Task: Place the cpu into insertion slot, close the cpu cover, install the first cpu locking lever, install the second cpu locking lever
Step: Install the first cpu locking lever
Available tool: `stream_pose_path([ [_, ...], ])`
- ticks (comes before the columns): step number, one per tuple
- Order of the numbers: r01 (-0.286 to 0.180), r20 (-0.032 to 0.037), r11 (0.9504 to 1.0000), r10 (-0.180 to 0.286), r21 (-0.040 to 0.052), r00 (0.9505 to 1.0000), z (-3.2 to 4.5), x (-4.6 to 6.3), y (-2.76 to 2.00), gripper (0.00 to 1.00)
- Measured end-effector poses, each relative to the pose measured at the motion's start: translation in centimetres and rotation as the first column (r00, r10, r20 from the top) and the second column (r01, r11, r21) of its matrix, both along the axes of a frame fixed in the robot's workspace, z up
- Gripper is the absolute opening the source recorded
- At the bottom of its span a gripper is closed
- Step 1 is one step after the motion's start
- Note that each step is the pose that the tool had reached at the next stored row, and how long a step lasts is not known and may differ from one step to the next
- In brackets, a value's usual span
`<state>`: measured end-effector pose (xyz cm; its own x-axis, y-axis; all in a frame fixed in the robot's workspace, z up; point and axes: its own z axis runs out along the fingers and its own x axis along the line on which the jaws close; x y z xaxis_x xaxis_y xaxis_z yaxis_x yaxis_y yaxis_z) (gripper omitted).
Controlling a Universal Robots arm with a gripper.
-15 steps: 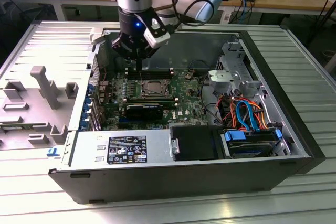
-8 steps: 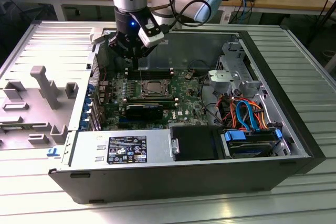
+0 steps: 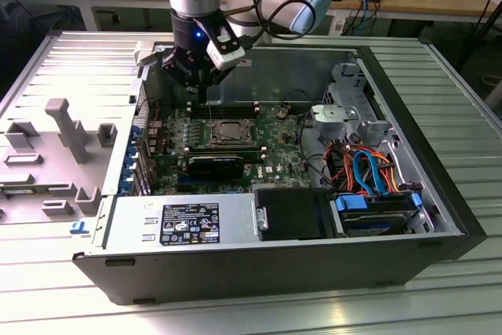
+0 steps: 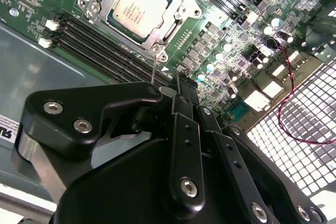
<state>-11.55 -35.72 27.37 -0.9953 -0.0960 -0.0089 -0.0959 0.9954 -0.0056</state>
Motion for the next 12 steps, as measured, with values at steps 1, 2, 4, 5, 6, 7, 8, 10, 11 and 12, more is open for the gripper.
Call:
stream_pose_path([
  [1, 0.0, 0.0, 1.0, 0.0, 0.0, 1.0, 0.0, 0.0, 0.01, 0.11],
  [2, 0.0, 0.0001, 1.0, 0.0, 0.0, 1.0, 0.0, 0.0, 0.01, 0.11],
  [4, 0.0, 0.0002, 1.0, 0.0, 0.0001, 1.0, -0.05, 0.0, 0.03, 0.11],
  [5, 0.0, 0.0, 1.0, 0.0, 0.0001, 1.0, -0.11, -0.1, 0.03, 0.11],
  [6, 0.0, 0.0001, 1.0, 0.0, 0.0002, 1.0, -0.27, -0.3, 0.03, 0.11],
  [7, 0.0, -0.0001, 1.0, 0.0, -0.0001, 1.0, -0.38, -0.3, 0.35, 0.11],
  [8, 0.0, 0.0001, 1.0, 0.0, 0.0, 1.0, -0.5, -0.3, 0.68, 0.11],
  [10, 0.0, 0.0001, 1.0, 0.0, 0.0, 1.0, -0.58, -0.3, 1.12, 0.11],
  [11, 0.0, -0.0005, 1.0, 0.0, 0.0, 1.0, -0.61, -0.3, 1.36, 0.11],
  [12, 0.0, -0.0013, 1.0, 0.0, -0.0001, 1.0, -0.7, -0.3, 1.57, 0.11],
])
